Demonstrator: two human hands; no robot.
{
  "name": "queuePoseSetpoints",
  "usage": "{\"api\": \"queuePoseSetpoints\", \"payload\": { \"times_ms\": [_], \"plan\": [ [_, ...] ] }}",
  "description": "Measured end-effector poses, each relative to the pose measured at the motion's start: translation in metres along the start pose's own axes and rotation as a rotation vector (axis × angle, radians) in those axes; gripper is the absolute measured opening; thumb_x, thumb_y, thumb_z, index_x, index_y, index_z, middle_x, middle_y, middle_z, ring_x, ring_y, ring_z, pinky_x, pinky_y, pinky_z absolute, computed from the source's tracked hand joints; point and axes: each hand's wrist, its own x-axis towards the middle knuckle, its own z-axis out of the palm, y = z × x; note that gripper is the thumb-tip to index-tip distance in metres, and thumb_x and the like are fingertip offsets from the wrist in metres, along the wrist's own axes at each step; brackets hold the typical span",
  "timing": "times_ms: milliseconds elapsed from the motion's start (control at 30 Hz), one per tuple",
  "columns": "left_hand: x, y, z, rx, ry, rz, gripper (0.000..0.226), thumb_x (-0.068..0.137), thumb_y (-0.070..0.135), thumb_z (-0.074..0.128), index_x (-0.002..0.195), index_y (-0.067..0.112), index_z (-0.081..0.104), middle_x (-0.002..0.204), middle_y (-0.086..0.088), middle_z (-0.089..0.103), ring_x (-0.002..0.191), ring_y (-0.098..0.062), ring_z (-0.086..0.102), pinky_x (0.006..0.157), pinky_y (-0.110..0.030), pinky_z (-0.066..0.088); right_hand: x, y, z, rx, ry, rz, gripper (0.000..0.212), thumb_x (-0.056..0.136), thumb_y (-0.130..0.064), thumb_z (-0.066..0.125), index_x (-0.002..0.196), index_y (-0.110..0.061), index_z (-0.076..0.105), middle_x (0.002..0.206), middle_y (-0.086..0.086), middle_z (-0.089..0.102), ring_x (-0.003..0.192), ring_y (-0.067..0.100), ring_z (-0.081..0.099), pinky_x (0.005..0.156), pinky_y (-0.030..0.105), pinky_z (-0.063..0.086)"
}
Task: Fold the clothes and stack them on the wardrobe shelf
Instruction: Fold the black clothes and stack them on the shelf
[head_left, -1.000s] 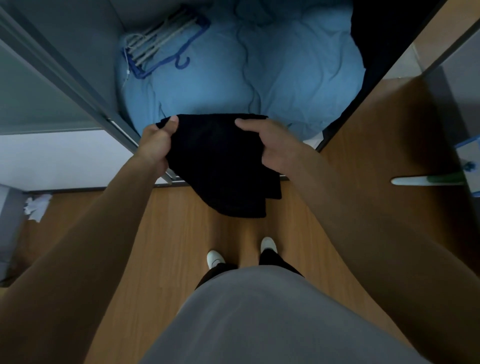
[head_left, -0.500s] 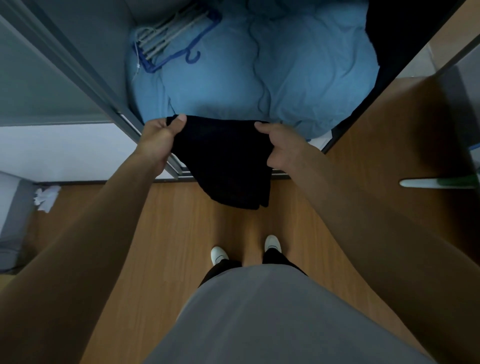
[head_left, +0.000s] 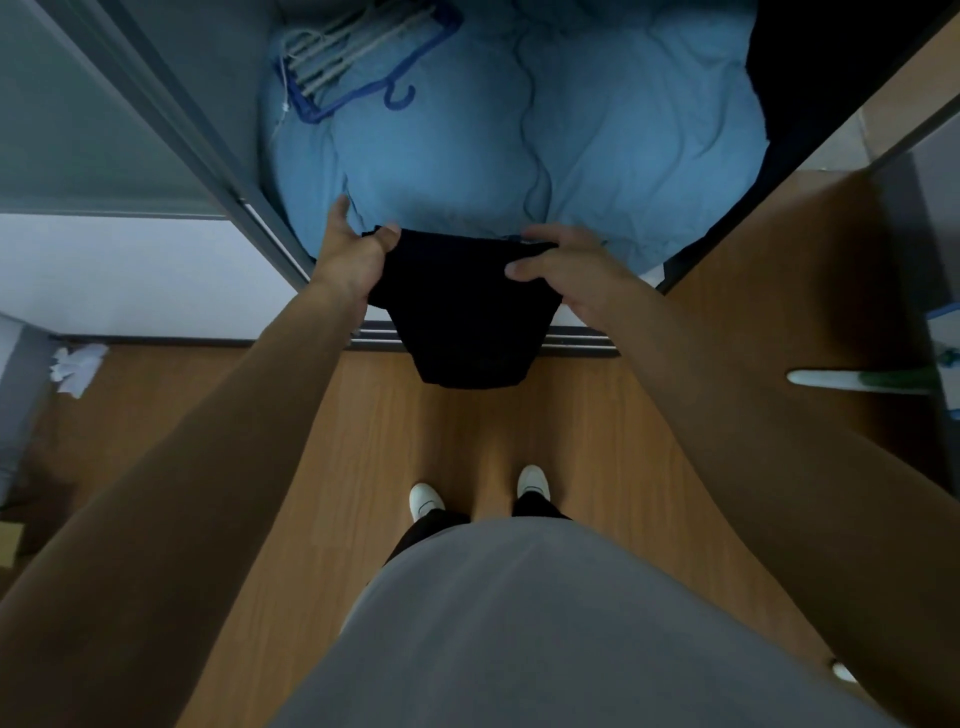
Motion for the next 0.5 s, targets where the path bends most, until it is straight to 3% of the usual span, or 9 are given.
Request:
{"api": "queuePoseSetpoints", "payload": {
  "times_ms": [133, 267, 400, 500],
  "plan": [
    [0.001, 0.006, -0.009, 0.222, -0.183, 0.06, 0.057, 0.085, 0.001, 0.073, 0.138, 0.013, 0.055, 0.123, -0.008, 0.065, 0.093, -0.007, 0.069, 0.073, -0.011, 0.052, 0.001, 0.002, 0.012, -0.405, 0.047, -0.134, 0.064, 0.077, -0.003, 0.076, 0.137, -0.012, 0.055, 0.128, 0.009, 0.061, 0.115, 0.021, 0.059, 0.101, 0.032, 0.05],
    [0.002, 0.008, -0.014, 0.438, -0.234, 0.156, 0.066, 0.082, -0.006, 0.073, 0.14, 0.014, 0.051, 0.122, 0.0, 0.058, 0.1, -0.004, 0.059, 0.071, 0.0, 0.045, 0.003, 0.007, 0.019, -0.537, 0.182, -0.3, 0.033, 0.088, -0.012, 0.069, 0.121, -0.009, 0.067, 0.116, 0.01, 0.068, 0.101, 0.016, 0.062, 0.08, 0.02, 0.047],
    [0.006, 0.007, -0.018, 0.545, -0.193, 0.242, 0.057, 0.081, -0.009, 0.071, 0.132, 0.013, 0.055, 0.116, -0.001, 0.059, 0.103, -0.011, 0.057, 0.069, 0.002, 0.043, 0.003, 0.002, 0.027, -0.683, 0.322, -0.405, 0.026, 0.088, -0.026, 0.072, 0.111, -0.014, 0.071, 0.12, 0.01, 0.058, 0.115, 0.025, 0.052, 0.094, 0.035, 0.045],
    [0.003, 0.002, -0.029, 0.454, -0.161, 0.321, 0.054, 0.08, -0.005, 0.073, 0.128, 0.015, 0.056, 0.106, 0.006, 0.058, 0.097, -0.008, 0.058, 0.072, -0.001, 0.044, 0.001, -0.005, 0.032, -0.661, 0.341, -0.53, 0.025, 0.084, -0.022, 0.076, 0.106, -0.011, 0.071, 0.127, 0.009, 0.047, 0.122, 0.025, 0.043, 0.105, 0.034, 0.038]
  ]
}}
